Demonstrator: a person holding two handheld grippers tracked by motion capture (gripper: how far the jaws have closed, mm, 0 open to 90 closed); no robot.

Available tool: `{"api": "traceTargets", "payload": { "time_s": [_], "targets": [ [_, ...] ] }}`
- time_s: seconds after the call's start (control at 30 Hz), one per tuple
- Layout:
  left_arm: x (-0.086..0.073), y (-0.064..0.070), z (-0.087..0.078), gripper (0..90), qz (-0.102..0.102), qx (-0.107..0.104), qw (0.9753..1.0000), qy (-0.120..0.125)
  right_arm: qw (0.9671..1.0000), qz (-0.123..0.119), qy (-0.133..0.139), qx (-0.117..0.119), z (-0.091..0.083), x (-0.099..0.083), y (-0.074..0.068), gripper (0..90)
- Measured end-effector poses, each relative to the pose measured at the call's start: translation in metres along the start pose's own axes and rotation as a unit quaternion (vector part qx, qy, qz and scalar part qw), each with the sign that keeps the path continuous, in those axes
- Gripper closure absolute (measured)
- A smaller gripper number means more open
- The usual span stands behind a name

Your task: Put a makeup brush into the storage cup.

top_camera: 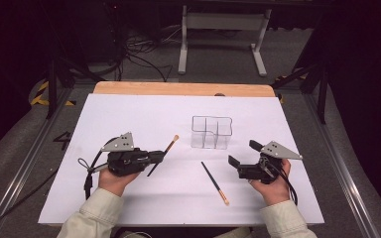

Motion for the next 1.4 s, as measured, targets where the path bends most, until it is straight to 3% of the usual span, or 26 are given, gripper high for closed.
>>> {"api": "traceTargets", "payload": {
  "time_s": [0.13, 0.23, 0.4, 0.53, 0.77, 1.03, 1.27, 1.4],
  "targets": [
    [-0.001, -0.001, 0.0, 82.5, 0.005, -0.01, 0.9999, 0.009, 1.0, -0.002, 0.006, 0.006, 0.001, 0.001, -0.003, 0.0],
    [-0.001, 0.0, 0.0, 82.5, 0.011, -0.012, 0.9998, 0.011, 0.9998, -0.02, -0.007, 0.003, 0.002, 0.0, -0.006, 0.0],
    [-0.002, 0.002, 0.001, 82.4, 0.03, -0.03, 0.9989, 0.021, 0.9993, -0.034, 0.006, 0.014, 0.0, 0.003, -0.008, 0.2],
    [-0.002, 0.003, 0.003, 82.4, 0.035, -0.041, 0.9982, 0.025, 0.9986, -0.044, 0.008, 0.028, -0.001, 0.005, -0.011, 7.9],
    [-0.002, 0.005, 0.007, 82.5, 0.051, -0.07, 0.9957, 0.032, 0.9946, -0.06, 0.02, 0.082, 0.002, 0.015, -0.024, 17.9],
    [-0.002, 0.004, 0.013, 82.5, 0.073, -0.107, 0.9908, 0.04, 0.9919, -0.058, 0.038, 0.106, 0.005, 0.021, -0.031, 20.8],
    [-0.001, 0.002, 0.018, 82.5, 0.071, -0.122, 0.989, 0.043, 0.9882, -0.065, 0.051, 0.129, 0.007, 0.026, -0.037, 24.7],
    [-0.001, 0.004, 0.022, 82.4, 0.072, -0.12, 0.9892, 0.043, 0.9866, -0.072, 0.057, 0.135, 0.007, 0.031, -0.041, 26.6]
  ]
}}
Point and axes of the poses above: each handheld gripper's, and its own axes: z roughly forward along the jaws, x roughly out of its top, y roughly to its right, the point moved 1 cm from there along z, roughly forward along the jaws, and after that the axes turned 12 degrees about -z, right-handed, at the moved point
